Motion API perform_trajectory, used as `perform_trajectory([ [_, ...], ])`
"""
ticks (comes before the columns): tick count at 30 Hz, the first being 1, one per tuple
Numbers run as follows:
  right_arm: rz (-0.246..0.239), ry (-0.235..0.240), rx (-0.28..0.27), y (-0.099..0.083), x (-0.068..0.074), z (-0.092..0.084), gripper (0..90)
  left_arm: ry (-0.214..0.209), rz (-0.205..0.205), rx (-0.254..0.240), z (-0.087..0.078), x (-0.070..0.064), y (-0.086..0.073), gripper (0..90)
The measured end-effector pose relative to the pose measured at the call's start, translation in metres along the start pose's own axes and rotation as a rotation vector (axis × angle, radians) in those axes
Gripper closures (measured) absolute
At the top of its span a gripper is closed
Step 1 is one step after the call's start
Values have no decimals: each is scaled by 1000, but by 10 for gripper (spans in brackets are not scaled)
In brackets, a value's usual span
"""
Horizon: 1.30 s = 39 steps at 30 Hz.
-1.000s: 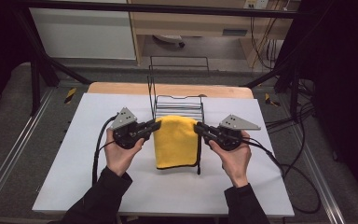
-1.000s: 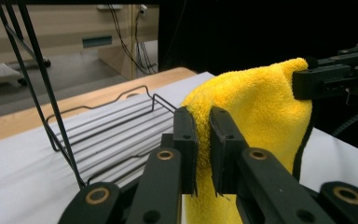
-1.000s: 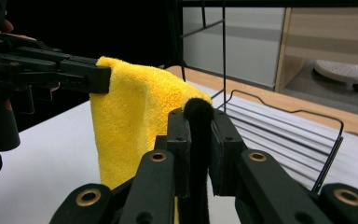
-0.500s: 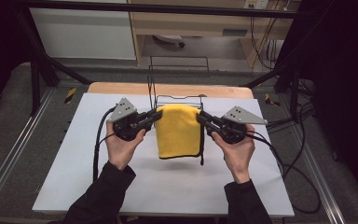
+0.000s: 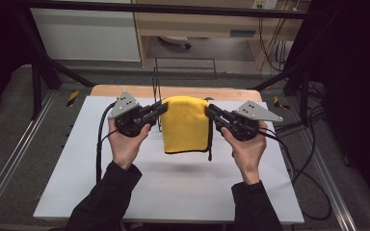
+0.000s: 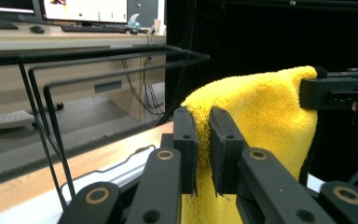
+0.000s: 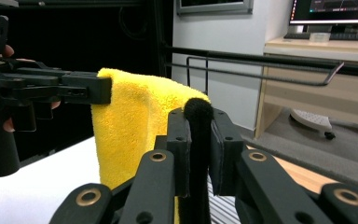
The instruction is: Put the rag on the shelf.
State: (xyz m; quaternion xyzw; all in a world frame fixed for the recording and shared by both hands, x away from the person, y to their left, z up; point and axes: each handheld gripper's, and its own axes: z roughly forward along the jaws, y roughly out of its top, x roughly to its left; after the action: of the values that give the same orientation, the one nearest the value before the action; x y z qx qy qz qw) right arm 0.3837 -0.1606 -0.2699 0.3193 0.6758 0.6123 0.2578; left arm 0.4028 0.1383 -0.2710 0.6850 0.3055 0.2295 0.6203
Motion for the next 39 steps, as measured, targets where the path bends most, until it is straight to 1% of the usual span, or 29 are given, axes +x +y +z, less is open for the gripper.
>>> perform_trajectory([
  [7,-33,-13,-29,13,2,1,806,6,2,-29,1,2,13,821],
  [9,-34,-14,-37,17,3,1,806,9,-2,-42,1,3,17,822],
  [13,-43,-20,-57,25,4,2,806,12,8,-61,0,4,25,822],
  [19,-57,-27,-87,37,4,5,806,20,11,-91,-1,7,38,822],
  [22,-57,-31,-99,44,4,7,806,22,12,-109,0,8,44,822],
  [25,-66,-37,-114,51,3,9,807,23,9,-125,1,10,51,822],
  [28,-66,-41,-127,56,1,11,807,30,23,-135,2,11,57,822],
  [35,-73,-50,-150,69,-2,14,807,32,17,-165,7,14,68,822],
  [39,-79,-55,-161,75,-4,16,807,38,28,-175,10,15,75,822],
])
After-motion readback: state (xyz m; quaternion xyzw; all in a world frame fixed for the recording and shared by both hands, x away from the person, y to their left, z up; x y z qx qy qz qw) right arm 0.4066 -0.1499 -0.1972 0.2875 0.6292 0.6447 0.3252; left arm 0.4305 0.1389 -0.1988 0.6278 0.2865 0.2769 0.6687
